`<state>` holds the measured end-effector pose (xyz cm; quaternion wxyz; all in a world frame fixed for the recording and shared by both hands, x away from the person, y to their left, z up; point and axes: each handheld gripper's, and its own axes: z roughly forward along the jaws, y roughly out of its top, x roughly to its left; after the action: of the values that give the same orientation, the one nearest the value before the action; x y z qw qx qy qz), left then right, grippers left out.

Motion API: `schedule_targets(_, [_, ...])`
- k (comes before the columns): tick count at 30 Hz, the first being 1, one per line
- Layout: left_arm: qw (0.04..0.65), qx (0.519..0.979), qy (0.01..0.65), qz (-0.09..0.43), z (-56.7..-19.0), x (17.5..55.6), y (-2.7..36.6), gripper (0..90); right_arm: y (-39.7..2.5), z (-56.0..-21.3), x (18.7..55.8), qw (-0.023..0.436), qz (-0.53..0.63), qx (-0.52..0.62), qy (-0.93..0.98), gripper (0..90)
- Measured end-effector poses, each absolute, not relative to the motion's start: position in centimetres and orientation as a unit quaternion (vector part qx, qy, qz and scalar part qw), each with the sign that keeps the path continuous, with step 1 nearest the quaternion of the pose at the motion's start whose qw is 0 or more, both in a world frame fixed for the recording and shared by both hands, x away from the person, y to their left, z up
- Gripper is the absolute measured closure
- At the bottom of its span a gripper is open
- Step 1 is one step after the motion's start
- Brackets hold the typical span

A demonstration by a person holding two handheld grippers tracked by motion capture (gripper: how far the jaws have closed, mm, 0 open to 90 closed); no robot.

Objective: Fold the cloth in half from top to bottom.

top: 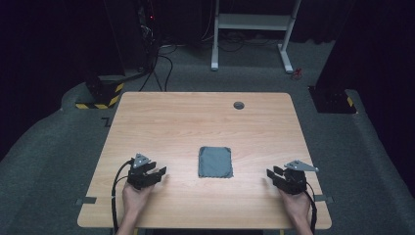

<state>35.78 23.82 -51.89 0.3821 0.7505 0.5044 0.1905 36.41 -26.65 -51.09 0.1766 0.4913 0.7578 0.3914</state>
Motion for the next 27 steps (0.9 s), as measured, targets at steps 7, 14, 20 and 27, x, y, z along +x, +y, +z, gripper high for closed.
schedule_targets(7, [0.364,0.750,0.511,0.208,-52.3,36.0,23.7,47.3,-26.7,-51.3,36.7,0.189,0.374,0.494,0.762,60.2])
schedule_targets(14, [0.351,0.753,0.511,0.220,-52.5,36.2,23.8,47.0,-26.7,-51.5,36.9,0.202,0.363,0.494,0.764,57.8])
schedule_targets(20, [0.349,0.751,0.512,0.229,-52.7,36.3,23.7,46.2,-26.8,-51.8,37.2,0.208,0.354,0.496,0.765,55.7])
schedule_targets(27, [0.345,0.754,0.506,0.238,-52.8,36.3,23.5,43.9,-26.5,-52.1,37.2,0.210,0.345,0.499,0.767,53.9])
